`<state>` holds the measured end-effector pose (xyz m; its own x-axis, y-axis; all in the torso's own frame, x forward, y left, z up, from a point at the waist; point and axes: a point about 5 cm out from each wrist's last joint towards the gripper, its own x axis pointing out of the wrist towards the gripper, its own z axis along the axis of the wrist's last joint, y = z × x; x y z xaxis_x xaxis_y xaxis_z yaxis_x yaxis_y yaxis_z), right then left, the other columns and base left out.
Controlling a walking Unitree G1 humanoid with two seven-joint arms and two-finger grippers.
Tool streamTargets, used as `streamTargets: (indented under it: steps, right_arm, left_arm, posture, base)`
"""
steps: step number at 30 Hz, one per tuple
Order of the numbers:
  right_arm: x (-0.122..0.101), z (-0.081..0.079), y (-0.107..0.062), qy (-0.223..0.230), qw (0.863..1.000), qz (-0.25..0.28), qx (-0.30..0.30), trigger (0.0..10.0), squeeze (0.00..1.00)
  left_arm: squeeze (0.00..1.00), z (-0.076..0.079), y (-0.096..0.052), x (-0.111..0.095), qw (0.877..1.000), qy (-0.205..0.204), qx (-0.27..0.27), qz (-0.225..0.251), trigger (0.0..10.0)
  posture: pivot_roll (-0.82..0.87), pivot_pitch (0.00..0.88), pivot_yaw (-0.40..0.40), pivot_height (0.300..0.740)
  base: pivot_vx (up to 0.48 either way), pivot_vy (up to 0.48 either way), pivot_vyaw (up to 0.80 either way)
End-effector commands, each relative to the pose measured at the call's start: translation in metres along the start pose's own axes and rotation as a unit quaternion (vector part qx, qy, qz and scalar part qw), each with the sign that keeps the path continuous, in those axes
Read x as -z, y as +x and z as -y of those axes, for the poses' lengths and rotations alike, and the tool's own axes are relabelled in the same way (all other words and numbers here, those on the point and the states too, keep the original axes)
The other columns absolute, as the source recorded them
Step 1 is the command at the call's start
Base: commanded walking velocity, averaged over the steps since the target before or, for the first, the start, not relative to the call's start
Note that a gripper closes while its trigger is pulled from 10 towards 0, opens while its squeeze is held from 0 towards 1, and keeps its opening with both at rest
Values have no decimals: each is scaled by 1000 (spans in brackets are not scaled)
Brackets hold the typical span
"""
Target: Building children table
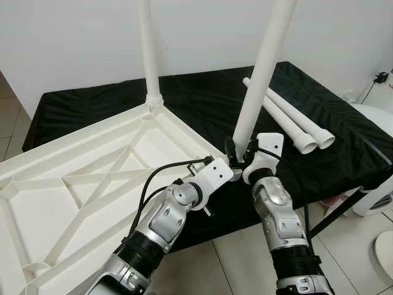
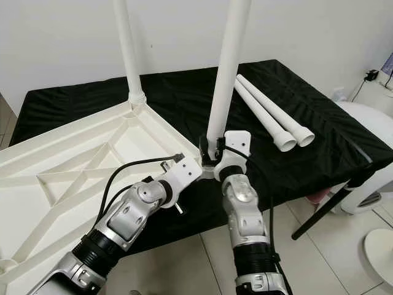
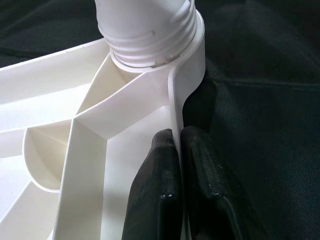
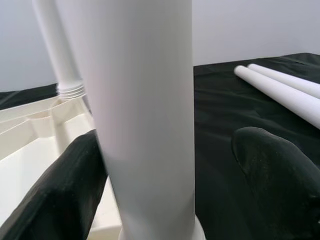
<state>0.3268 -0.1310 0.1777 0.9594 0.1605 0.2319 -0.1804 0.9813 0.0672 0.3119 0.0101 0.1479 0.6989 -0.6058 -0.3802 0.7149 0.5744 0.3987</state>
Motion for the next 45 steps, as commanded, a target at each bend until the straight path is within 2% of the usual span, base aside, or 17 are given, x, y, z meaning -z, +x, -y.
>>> streamTargets:
  steps: [1,3,4,6,7,16,17,18,25,30,31,34,35,36,39,42,45]
  right_arm:
    - [-1,3,-4,1,1000,3,-7,10000,0]
    - [0,5,-6,4,1000,3,-14,10000,0]
    - [0,8,-10,7,1000,1,-26,10000,0]
    - [0,8,-10,7,1000,1,-26,10000,0]
    - [0,11,-13,6,1000,0,-30,10000,0]
    - [1,17,-14,-1,999,-8,-45,10000,0]
    - [2,17,-14,0,999,-8,-46,10000,0]
    - [2,17,-14,0,999,-10,-49,10000,0]
    - [6,17,-18,-7,998,-16,-67,10000,0]
    - [6,15,-21,-3,996,-16,-84,10000,0]
    - [6,13,-25,1,994,-16,-110,10000,0]
    - [7,13,-26,2,993,-16,-119,10000,0]
    - [8,16,-28,-6,992,-21,-127,10000,0]
    - [8,16,-28,-6,992,-21,-127,10000,0]
    - [9,19,-28,-9,991,-26,-128,10000,0]
    - [14,17,-27,-12,992,-30,-125,10000,0]
    - [16,12,-29,-8,991,-30,-127,10000,0]
  left_arm:
    - [0,0,-1,-7,1000,15,-10,16,10000]
    - [0,0,-1,-7,1000,14,-8,16,10000]
    - [890,1,-2,-6,1000,3,-3,16,10000]
    - [890,1,-2,-6,1000,3,-3,16,10000]
    - [1000,2,-3,-6,1000,-13,8,19,10000]
    - [1000,2,-6,-11,1000,2,12,29,10000]
    - [745,2,-7,-12,999,4,16,33,10000]
    - [0,3,-8,-13,999,9,19,38,10000]
    - [0,3,-25,-22,995,32,35,92,10000]
    - [0,0,-31,-23,994,31,31,104,10000]
    - [0,-9,-43,-24,991,17,17,132,10000]
    - [0,-12,-48,-24,990,7,10,143,10000]
    - [0,-20,-56,-25,986,-27,-15,165,10000]
    - [0,-20,-56,-25,986,-27,-15,165,10000]
    - [0,-26,-59,-21,983,-62,-44,170,10000]
    - [0,-36,-53,-3,975,-112,-120,148,10000]
    - [0,-44,-54,7,964,-139,-179,140,10000]
  posture:
    - [-100,63,10,740]
    - [-101,65,12,740]
    - [-103,67,14,740]
    - [-103,67,14,740]
    - [-104,69,16,740]
    - [-100,72,13,740]
    - [-100,72,13,740]
    - [-99,72,13,740]
    - [-91,78,12,740]
    - [-91,80,14,740]
    - [-90,83,14,740]
    - [-90,83,14,740]
    - [-87,84,13,740]
    - [-87,84,13,740]
    - [-83,83,11,740]
    - [-82,75,9,740]
    - [-82,72,9,740]
  base:
    - [0,0,0]
    - [0,0,0]
    - [0,0,0]
    - [0,0,0]
    - [0,0,0]
    - [0,0,0]
    - [0,0,0]
    - [0,0,0]
    - [0,0,0]
    - [0,0,0]
    - [0,0,0]
    - [0,0,0]
    - [0,0,0]
    - [0,0,0]
    - [0,0,0]
    - [0,0,0]
    - [0,0,0]
